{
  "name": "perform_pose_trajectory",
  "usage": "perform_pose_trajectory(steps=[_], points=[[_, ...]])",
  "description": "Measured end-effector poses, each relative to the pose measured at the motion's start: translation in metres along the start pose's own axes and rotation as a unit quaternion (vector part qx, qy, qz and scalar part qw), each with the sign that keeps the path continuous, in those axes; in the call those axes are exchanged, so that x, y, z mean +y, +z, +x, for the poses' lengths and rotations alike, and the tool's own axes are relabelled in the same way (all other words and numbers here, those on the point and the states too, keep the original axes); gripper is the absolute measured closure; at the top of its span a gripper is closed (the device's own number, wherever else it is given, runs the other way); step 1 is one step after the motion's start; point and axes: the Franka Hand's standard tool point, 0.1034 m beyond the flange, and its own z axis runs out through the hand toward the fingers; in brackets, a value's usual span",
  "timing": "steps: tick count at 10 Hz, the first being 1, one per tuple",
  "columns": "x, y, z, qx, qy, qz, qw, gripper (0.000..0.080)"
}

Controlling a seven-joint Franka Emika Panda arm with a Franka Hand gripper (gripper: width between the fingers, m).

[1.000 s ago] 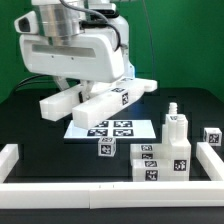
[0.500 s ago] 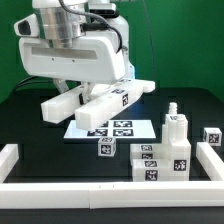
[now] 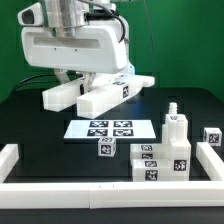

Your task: Assemble chair

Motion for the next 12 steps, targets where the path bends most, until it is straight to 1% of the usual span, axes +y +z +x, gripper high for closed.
perform_pose_trajectory(steps=[3,4,5,6,7,8,10,11,12], points=[[0.000,0.001,-0.001,-0.001,0.009,-0.003,1.000,0.0515],[-0.009,-0.003,-0.004,0.007,0.063,-0.012,0.998,0.0515],[-0.016,-0.008,-0.008,0.010,0.103,-0.009,0.995,0.0515],[-0.020,-0.010,-0.012,0.012,0.167,0.001,0.986,0.0515],[-0.024,-0.012,-0.013,0.014,0.198,0.005,0.980,0.0515],[-0.028,-0.013,-0.010,0.022,0.191,0.009,0.981,0.0515],[-0.027,-0.011,-0.011,0.020,0.189,0.006,0.982,0.0515],[-0.032,-0.009,-0.015,0.022,0.236,0.004,0.972,0.0515],[-0.045,-0.006,-0.028,0.024,0.295,0.001,0.955,0.0515]])
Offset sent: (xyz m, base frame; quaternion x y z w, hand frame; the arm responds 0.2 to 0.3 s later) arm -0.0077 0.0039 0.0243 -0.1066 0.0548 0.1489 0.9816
